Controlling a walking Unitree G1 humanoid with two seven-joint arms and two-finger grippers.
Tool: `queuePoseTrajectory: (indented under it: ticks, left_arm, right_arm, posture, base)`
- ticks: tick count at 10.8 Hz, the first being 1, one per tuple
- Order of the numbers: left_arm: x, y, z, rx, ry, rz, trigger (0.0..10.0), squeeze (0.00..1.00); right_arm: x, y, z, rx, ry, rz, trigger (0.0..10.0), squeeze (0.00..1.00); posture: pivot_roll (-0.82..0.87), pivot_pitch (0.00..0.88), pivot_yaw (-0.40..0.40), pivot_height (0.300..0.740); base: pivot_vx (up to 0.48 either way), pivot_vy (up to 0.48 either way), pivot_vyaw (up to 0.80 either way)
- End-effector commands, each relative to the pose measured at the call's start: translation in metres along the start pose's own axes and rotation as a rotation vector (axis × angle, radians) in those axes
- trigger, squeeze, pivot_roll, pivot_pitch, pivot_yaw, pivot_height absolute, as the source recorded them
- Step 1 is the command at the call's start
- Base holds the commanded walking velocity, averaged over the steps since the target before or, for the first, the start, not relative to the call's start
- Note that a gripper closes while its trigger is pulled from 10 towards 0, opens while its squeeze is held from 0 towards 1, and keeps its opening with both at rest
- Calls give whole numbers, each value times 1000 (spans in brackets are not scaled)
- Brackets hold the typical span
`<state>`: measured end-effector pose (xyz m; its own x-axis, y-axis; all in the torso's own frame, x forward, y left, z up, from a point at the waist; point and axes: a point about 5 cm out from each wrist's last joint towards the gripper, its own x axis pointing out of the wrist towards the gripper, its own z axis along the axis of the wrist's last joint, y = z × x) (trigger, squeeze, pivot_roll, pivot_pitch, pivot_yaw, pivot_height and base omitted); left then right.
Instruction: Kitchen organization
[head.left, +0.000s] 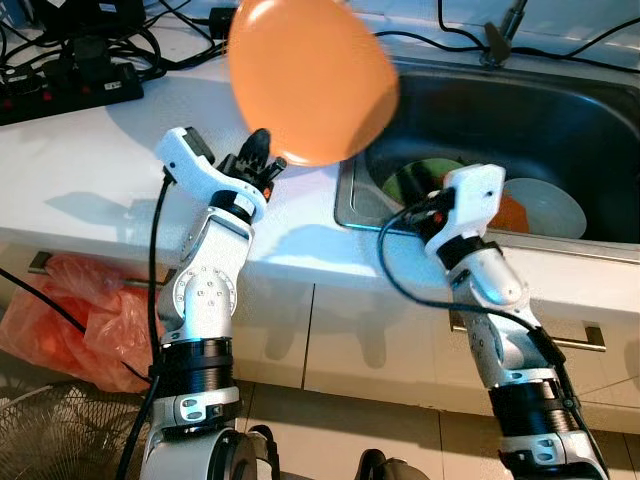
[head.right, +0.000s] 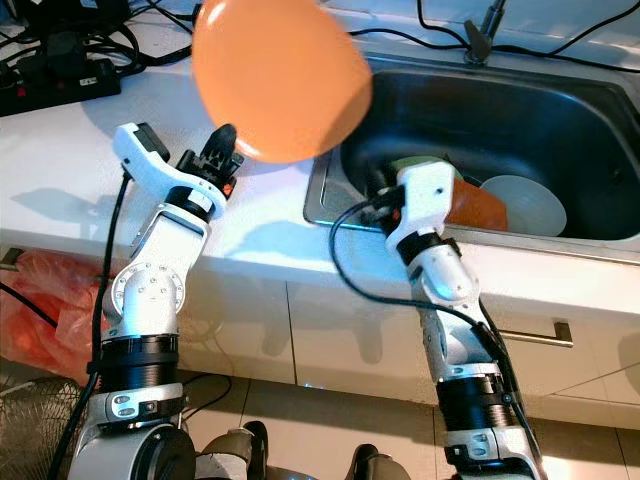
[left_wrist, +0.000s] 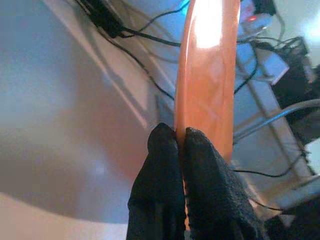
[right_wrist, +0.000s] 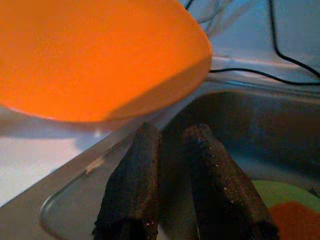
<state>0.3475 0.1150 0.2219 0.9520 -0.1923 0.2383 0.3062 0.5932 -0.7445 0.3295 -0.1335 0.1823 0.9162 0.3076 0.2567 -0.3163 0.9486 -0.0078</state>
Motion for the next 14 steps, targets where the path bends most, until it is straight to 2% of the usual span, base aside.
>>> queuePoseTrajectory:
  ticks: [1, 3, 4, 5, 6, 7, 8, 9, 10, 11, 13, 14]
  left_arm:
    - [-1, -21, -8, -69, -15, -106, 10000, 0]
    - [-2, -31, -10, -84, 0, -185, 10000, 0]
    - [-2, -32, -12, -82, 4, -191, 10000, 0]
    - [-1, -32, -14, -84, 12, -191, 10000, 0]
    - [0, -34, -15, -88, 18, -208, 10000, 0]
    - [1, -35, -16, -88, 25, -213, 10000, 0]
    - [1, -36, -18, -94, 31, -223, 10000, 0]
    - [1, -37, -18, -95, 32, -227, 10000, 0]
    - [1, -40, -19, -101, 42, -249, 10000, 0]
    - [1, -44, -20, -105, 50, -272, 10000, 0]
    - [1, -47, -21, -111, 55, -287, 10000, 0]
    - [1, -49, -23, -114, 62, -297, 10000, 0]
  right_arm:
    - [1, -5, 3, 34, -17, -33, 10000, 0]
    - [5, -9, 10, 122, -50, -73, 10000, 0]
    - [7, -11, 15, 185, -71, -92, 10000, 1000]
    - [10, -16, 21, 281, -100, -137, 10000, 1000]
    - [13, -21, 28, 432, -128, -173, 10000, 1000]
    - [15, -22, 31, 529, -147, -175, 10000, 0]
    - [15, -24, 31, 638, -155, -195, 10000, 0]
    - [15, -25, 30, 667, -156, -200, 10000, 0]
    - [14, -25, 27, 768, -154, -193, 10000, 0]
    - [13, -25, 26, 807, -149, -189, 10000, 0]
    - [13, -25, 26, 827, -140, -177, 10000, 0]
    - [12, -25, 27, 847, -151, -177, 10000, 1000]
  posture:
    - [188, 161, -15, 740]
    - [190, 160, -12, 740]
    - [189, 159, -10, 740]
    - [186, 158, -9, 740]
    - [184, 154, -5, 740]
    - [182, 151, -3, 740]
    - [183, 148, -3, 740]
    - [183, 148, -3, 740]
    - [182, 146, -1, 740]
    - [183, 146, 0, 740]
    - [182, 144, 0, 740]
    - [181, 146, 1, 740]
  base:
    - [0, 0, 0]
    - [0, 0, 0]
    - [0, 0, 0]
    - [0, 0, 0]
    - [0, 0, 0]
    - [0, 0, 0]
    - [0, 0, 0]
    - [0, 0, 0]
    - [0, 0, 0]
    - [0, 0, 0]
    - [0, 0, 0]
    - [0, 0, 0]
